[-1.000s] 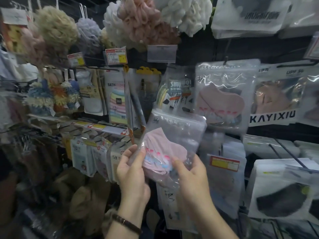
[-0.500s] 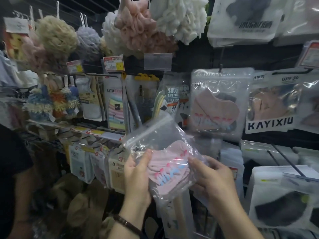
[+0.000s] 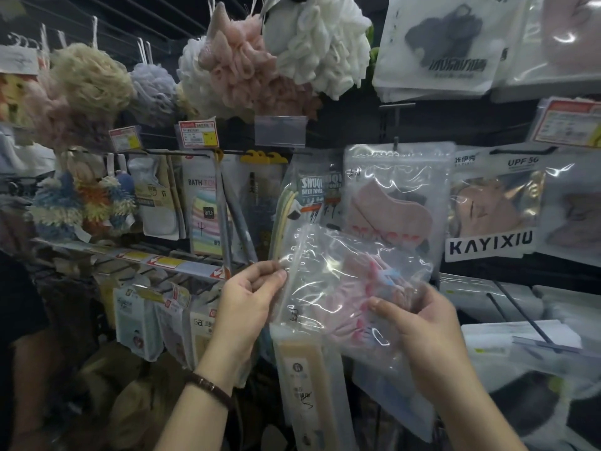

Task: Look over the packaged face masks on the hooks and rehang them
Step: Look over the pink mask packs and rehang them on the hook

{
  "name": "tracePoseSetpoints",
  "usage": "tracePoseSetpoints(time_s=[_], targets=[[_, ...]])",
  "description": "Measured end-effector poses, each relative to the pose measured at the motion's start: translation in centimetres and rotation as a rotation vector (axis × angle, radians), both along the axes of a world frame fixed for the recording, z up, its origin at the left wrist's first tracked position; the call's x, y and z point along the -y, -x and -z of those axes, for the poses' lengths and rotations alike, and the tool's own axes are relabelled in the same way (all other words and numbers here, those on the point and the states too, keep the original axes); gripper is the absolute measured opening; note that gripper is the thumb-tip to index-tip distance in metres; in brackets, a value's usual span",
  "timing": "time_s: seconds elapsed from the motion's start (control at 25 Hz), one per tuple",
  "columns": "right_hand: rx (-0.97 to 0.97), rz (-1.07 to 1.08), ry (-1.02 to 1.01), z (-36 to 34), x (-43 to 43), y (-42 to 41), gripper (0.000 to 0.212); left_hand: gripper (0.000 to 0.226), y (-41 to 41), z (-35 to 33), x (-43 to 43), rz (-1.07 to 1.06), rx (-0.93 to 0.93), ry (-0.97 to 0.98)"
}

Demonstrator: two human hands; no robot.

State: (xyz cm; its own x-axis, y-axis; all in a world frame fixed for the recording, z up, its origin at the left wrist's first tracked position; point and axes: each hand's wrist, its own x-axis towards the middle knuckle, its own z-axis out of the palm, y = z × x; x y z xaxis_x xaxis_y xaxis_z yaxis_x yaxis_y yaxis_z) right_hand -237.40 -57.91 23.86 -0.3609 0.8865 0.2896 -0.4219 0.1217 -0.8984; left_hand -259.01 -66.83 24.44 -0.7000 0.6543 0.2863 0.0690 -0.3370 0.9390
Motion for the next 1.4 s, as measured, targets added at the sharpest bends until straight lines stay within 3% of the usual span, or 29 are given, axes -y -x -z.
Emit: tracePoseSetpoints(time_s=[0.12,0.2,0.32,0.4,0.64,0.76,1.04,1.32,1.4], targets=[[0.012,-0.005,-0.024,-0.2,-0.5,-0.7,0.029,0.009,-0.3,-0.4,-0.2,-0.036,-0.149,0.044],[0.041,0.029,-0.058,-0.4,-0.8,-0.9,0.027,0.017,-0.4,-0.5,-0.7,-0.061,-0.190,0.096],[0.037,0.073,-0.111,-0.4,-0.8,-0.9,0.023,0.039,-1.8,-0.5,-1.4,0.017,0.048,0.057],[0.031,0.099,-0.118,-0.2,-0.7,-0.7,0.019,0.039,-2.6,-0.5,-1.7,0.067,0.214,0.031],[0.101,-0.050,-0.046,-0.4,0.0,-1.1,0.015,0.036,-3.6,-0.6,-2.0,0.095,0.336,-0.062],[0.103,-0.023,-0.062,-0.6,-0.5,-1.9,0.017,0.035,-3.6,-0.2,-1.9,0.136,0.276,-0.020],[0.131,0.012,-0.143,-0.5,-0.8,-2.7,0.019,0.032,-2.6,-1.5,-1.0,0.030,-0.127,0.247],[0.044,0.048,-0.073,0.2,0.0,-2.4,0.023,0.039,-3.6,-1.7,-1.5,0.130,0.047,0.199],[0.037,0.043,-0.047,0.7,0.0,-2.4,0.026,0.038,-4.2,-2.2,-1.5,0.124,0.001,0.183]])
